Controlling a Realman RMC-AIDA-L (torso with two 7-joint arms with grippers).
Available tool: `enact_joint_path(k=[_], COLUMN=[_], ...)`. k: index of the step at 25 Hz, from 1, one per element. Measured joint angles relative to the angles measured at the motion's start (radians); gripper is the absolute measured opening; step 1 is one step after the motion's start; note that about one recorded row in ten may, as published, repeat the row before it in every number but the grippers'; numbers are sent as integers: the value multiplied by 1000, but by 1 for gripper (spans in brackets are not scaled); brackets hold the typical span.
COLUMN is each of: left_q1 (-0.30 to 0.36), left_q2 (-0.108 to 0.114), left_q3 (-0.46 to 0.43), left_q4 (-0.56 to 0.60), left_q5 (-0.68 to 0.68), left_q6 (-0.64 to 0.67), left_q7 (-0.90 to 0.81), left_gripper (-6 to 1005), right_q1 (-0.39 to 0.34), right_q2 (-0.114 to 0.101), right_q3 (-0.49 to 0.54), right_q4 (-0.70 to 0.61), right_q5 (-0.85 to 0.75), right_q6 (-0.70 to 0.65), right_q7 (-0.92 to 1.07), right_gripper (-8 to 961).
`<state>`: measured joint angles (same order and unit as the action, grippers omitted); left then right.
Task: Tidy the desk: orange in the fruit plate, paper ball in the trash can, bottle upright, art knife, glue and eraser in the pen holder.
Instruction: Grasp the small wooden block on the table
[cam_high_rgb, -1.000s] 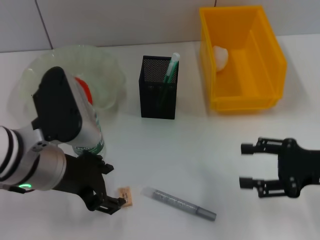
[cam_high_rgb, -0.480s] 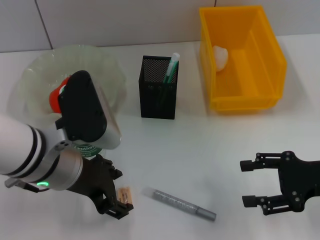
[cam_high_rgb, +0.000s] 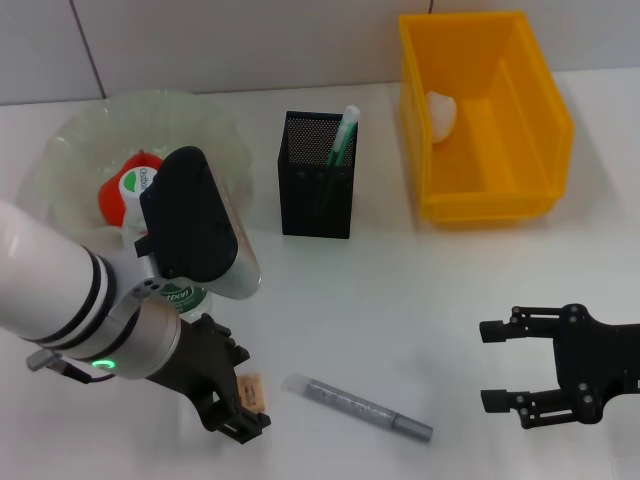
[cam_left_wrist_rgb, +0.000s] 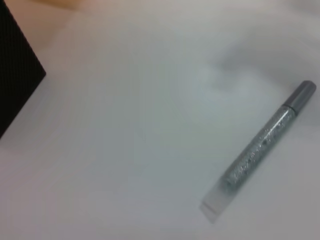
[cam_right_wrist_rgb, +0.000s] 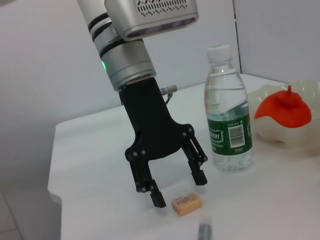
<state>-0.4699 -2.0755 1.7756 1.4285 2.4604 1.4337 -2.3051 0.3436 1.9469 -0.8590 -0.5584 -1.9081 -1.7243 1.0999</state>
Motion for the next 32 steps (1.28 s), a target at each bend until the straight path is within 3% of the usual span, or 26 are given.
enact_joint_path(k=[22,27,32], left_q1=[-33,-33,-33], left_q2=[-3,-3,-3], left_q3=[38,38,38], left_q4=[-56,-56,-57], left_q5=[6,6,7], left_q6=[-53,-48,-47], left_q7=[0,-3,-4], left_gripper=[770,652,595], right_q1=[3,4,4], right_q2=[7,7,6], right_q3=[0,0,0], right_q4=[-5,-6,-6], right_q5=[1,1,0], right_q6=[25,25,25], right_q7=[-14,-14,-14], right_gripper=[788,788,788])
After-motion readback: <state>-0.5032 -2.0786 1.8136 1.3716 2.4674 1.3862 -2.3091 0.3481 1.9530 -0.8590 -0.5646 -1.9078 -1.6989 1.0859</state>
